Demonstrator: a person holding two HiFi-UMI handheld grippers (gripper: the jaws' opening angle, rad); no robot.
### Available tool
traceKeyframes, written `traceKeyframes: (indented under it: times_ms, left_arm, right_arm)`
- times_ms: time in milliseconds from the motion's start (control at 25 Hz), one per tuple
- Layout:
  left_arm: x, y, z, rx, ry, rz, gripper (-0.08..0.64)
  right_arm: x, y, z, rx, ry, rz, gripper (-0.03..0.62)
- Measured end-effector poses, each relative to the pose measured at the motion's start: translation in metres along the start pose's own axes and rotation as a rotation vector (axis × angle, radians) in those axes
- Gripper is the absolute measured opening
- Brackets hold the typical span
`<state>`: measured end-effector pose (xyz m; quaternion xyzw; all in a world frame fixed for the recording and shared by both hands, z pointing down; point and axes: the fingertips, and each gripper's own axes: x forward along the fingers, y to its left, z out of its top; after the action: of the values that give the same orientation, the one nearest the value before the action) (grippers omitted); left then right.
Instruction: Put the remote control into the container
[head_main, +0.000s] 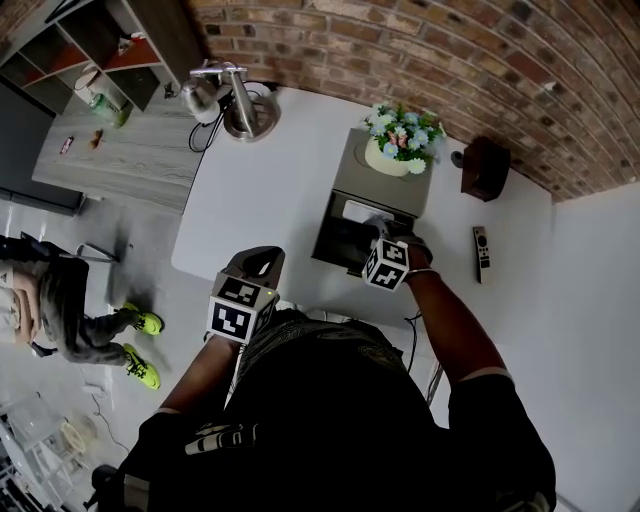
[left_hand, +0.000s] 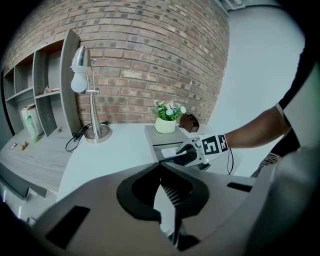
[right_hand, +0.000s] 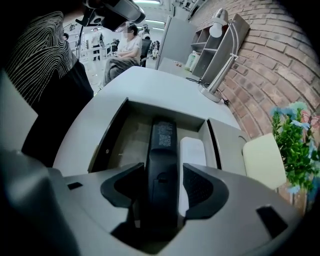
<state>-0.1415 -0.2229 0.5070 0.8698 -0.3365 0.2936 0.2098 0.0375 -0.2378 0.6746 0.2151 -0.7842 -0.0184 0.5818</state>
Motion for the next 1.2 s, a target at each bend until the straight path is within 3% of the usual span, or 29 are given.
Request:
traceKeyframes:
  times_ms: [160,280,480,640,720,920,1200]
  left_arm:
    - [0.006,-0.007,0.006,0.022,-0.008,-0.025,0.005]
    - [0.010,-0.013,0.011,0.041,-0.015,-0.046,0.005]
    - [0.016,-0.028,0.022,0.083,-0.035,-0.092,0.005]
    - [0.016,-0.042,0.033,0.110,-0.067,-0.138,0.005]
    - [0.018,-0.050,0.036,0.129,-0.072,-0.161,0.005]
    - [0.022,-0.072,0.040,0.186,-0.084,-0.225,0.005]
    - [0.028,-0.097,0.054,0.192,-0.101,-0.306,0.005]
  right_arm:
    - [-0.012,-0.005,0.002,0.047,-0.024,-0.041,0.232]
    - [-0.029,-0.011,0.006,0.166,-0.074,-0.096,0.232]
    - [-0.075,-0.021,0.019,0.550,-0.233,-0.193,0.232]
    - [-0.128,-0.018,0.034,0.870,-0.455,-0.200,0.227]
    - [-0.154,-0.015,0.032,0.976,-0.531,-0.215,0.166]
    - [-0.198,-0.006,0.007,1.129,-0.604,-0.324,0.013]
    - [-0.225,0.013,-0.011,1.303,-0.698,-0.356,0.008]
